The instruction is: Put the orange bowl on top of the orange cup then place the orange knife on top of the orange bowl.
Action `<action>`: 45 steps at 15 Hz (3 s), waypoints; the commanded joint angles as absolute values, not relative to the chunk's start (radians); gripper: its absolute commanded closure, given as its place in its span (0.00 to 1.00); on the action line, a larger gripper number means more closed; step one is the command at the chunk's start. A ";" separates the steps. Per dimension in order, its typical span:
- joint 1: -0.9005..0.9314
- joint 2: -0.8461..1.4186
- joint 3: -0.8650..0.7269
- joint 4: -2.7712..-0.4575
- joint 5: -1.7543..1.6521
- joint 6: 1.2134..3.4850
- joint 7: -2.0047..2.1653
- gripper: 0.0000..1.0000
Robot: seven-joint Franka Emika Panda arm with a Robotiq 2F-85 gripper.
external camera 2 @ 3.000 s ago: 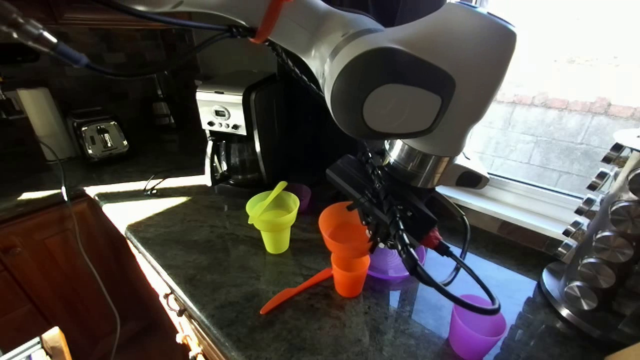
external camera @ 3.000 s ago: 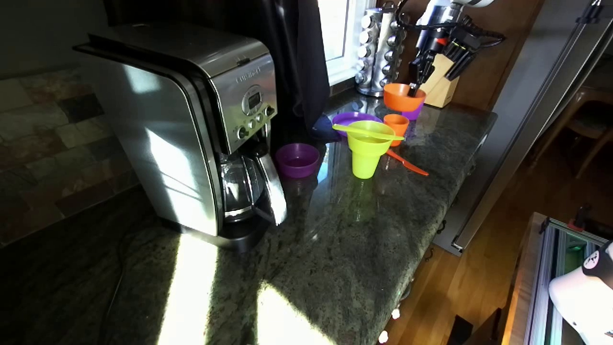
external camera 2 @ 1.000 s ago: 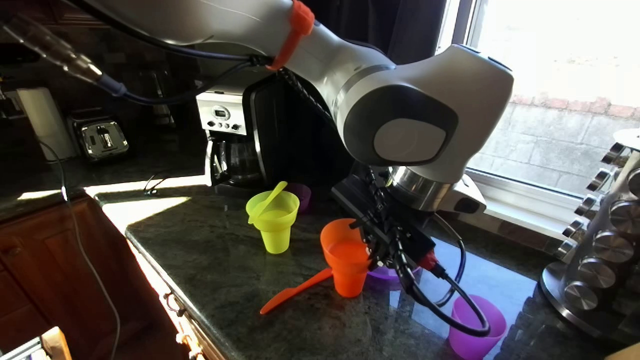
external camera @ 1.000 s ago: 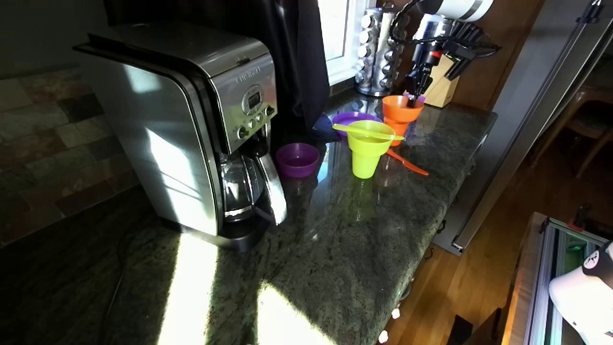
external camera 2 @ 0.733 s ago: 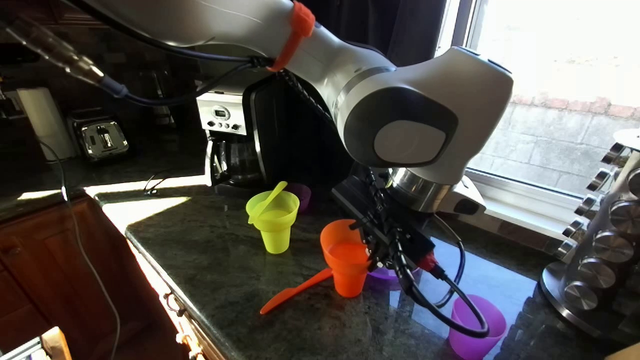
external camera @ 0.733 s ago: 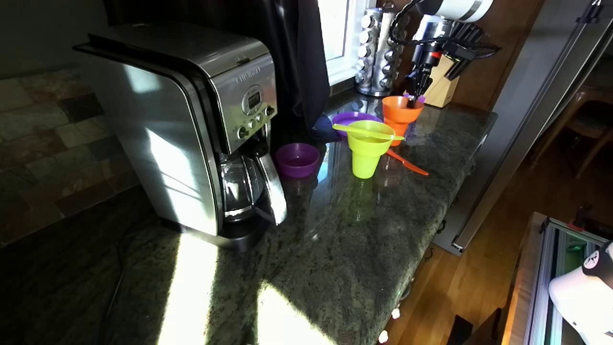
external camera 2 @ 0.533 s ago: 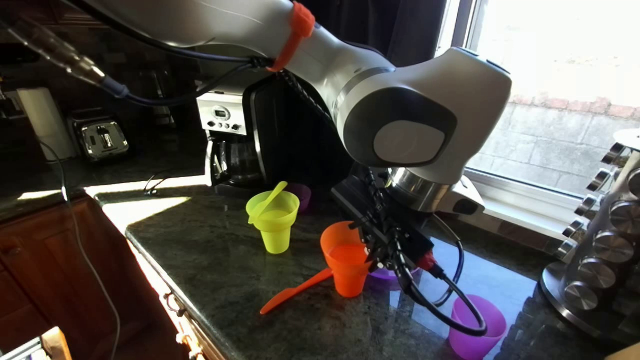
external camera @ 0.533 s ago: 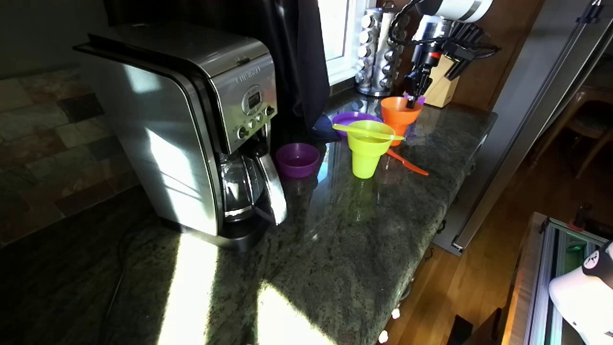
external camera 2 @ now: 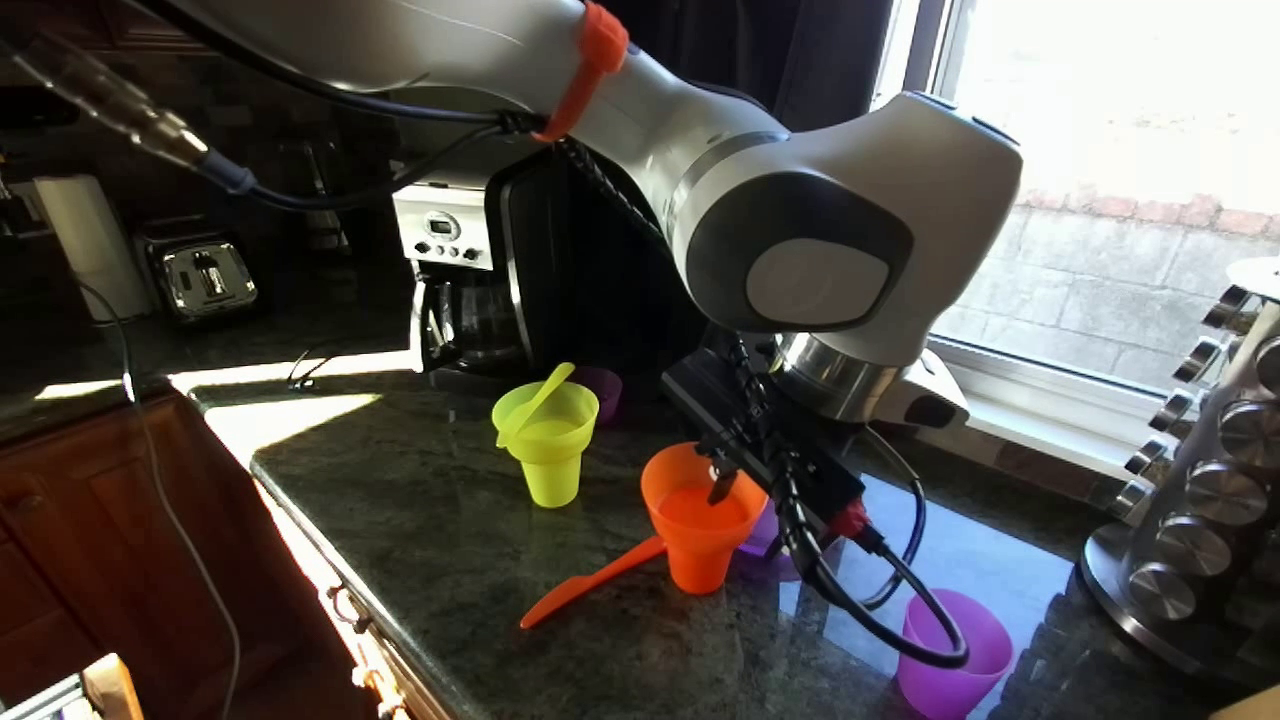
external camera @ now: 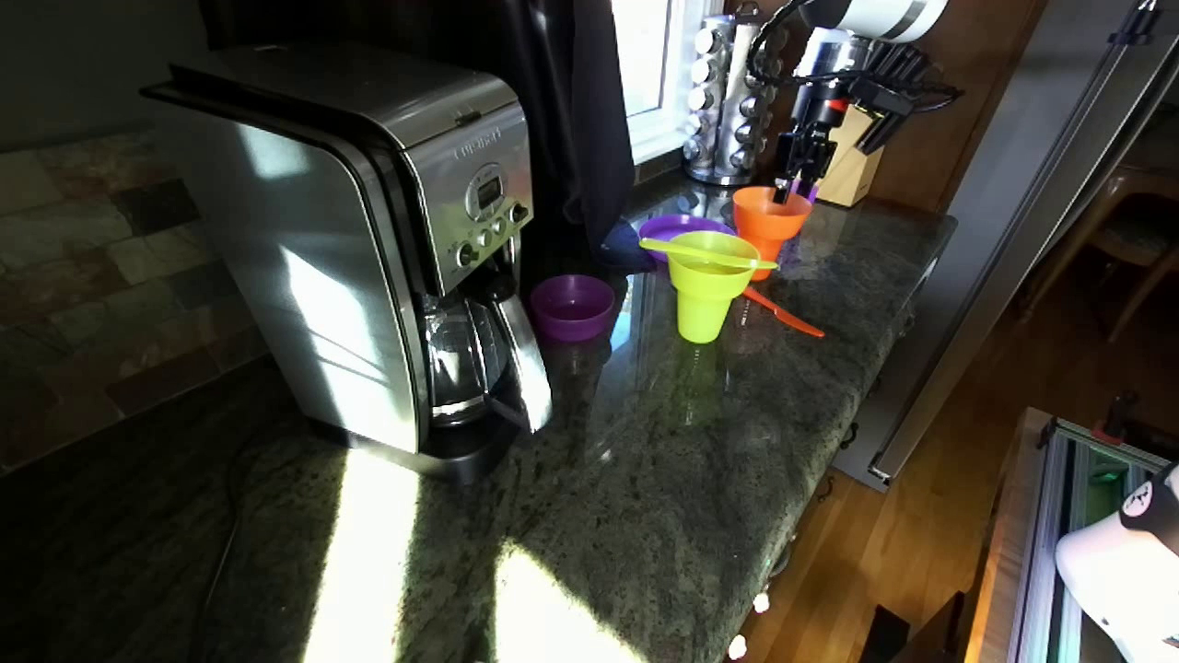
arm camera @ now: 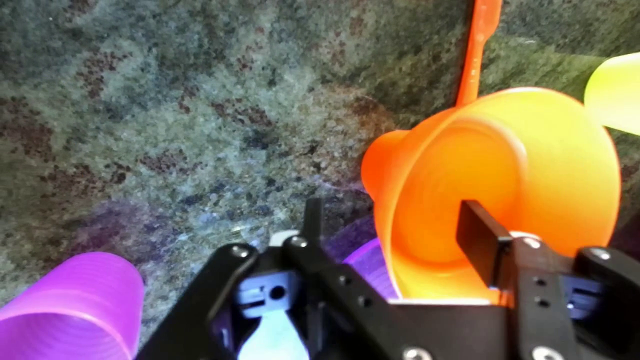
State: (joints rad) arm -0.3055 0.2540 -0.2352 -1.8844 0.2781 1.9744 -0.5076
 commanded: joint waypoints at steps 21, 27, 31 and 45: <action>-0.241 -0.232 -0.271 -2.365 0.182 2.084 -0.593 0.00; -0.238 -0.225 -0.279 -2.355 0.183 2.084 -0.594 0.00; -0.220 -0.235 -0.217 -2.445 0.061 2.311 -0.423 0.00; -0.161 -0.216 -0.190 -2.591 0.136 2.496 -0.195 0.00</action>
State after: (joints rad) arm -0.1797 -0.2193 -0.1880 -2.5507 0.1099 2.4064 -0.2200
